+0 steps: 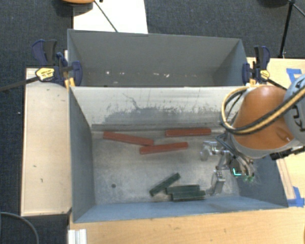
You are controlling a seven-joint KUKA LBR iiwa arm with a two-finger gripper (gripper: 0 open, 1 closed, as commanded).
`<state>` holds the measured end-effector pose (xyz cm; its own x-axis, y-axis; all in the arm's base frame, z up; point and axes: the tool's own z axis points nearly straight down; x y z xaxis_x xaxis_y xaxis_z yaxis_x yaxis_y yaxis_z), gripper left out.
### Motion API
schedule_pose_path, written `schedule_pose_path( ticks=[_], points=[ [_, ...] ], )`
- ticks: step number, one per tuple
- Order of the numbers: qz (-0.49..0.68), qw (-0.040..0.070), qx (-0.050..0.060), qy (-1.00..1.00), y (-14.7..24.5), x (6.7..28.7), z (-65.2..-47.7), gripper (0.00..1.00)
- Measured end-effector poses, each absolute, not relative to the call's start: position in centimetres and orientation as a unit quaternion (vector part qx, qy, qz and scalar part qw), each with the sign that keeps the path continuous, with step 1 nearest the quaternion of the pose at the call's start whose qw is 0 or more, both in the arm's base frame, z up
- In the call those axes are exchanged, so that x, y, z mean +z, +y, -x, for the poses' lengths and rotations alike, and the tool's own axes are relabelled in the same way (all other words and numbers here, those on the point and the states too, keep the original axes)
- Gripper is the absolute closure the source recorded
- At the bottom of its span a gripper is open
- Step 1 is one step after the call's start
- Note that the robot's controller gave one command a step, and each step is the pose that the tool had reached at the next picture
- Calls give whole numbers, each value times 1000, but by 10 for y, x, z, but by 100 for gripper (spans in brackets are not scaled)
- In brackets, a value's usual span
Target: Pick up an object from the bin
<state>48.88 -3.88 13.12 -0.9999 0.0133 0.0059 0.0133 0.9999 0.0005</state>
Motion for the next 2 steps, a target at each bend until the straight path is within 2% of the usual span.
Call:
schedule_pose_path(
  ticks=[1, 2],
  points=[
    [6, -1, 0, -1000, -39, 135, -491, 0],
    [-32, -3, 1, -999, -5, 107, -492, 0]
  ],
)
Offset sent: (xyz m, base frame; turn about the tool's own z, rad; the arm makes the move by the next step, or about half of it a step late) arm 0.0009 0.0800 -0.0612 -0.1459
